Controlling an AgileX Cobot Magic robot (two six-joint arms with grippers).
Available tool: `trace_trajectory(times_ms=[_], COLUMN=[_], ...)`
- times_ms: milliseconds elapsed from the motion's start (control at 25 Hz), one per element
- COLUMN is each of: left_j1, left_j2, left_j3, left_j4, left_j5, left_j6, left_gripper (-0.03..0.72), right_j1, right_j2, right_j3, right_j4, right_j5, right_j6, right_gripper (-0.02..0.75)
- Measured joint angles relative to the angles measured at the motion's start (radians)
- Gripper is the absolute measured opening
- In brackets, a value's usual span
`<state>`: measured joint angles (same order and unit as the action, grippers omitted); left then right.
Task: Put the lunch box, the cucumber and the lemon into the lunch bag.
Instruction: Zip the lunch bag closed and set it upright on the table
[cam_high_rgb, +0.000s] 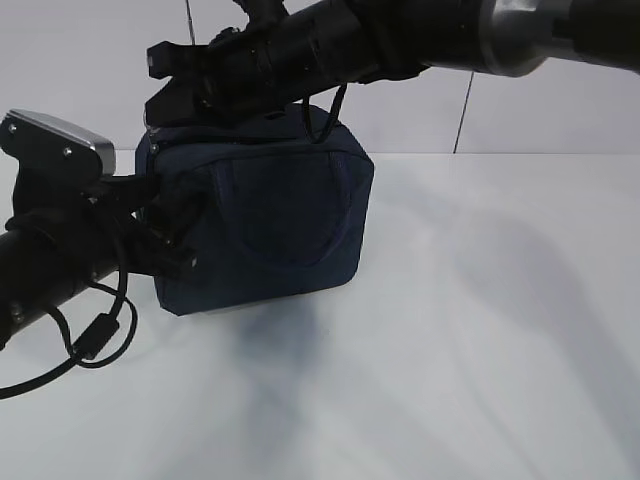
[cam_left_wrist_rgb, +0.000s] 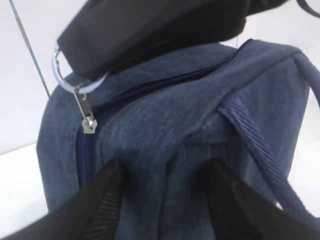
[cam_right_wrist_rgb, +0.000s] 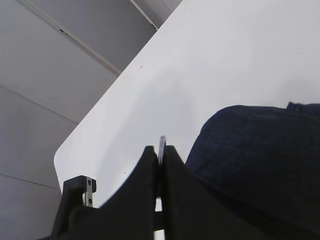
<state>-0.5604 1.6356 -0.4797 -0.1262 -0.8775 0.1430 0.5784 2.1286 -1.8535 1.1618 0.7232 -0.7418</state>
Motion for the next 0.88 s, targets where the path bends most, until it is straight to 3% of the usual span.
trace_trajectory(times_ms=[120, 360, 480, 880], left_j1=[0.000, 0.000, 0.000, 0.000], left_j2=[0.004, 0.006, 0.006, 0.006], left_j3=[-0.002, -0.025, -0.038, -0.044], left_j4=[-0.028, -0.043, -0.036, -0.087], left_j5=[-0.001, 0.009, 0.028, 0.053], left_j6=[0.000, 0.000, 0.000, 0.002], left_gripper=[0.347, 0.116, 0.036, 0.011], right_j1=[0.000, 0.000, 0.000, 0.000], right_j2=[0.000, 0.000, 0.000, 0.000], right_j3=[0.000, 0.000, -0.002, -0.002], right_j4=[0.000, 0.002, 0.002, 0.002], right_j5=[0.000, 0.000, 0.000, 0.000], right_j6=[0.000, 0.000, 0.000, 0.000], right_gripper=[0.020, 0.020, 0.020, 0.020])
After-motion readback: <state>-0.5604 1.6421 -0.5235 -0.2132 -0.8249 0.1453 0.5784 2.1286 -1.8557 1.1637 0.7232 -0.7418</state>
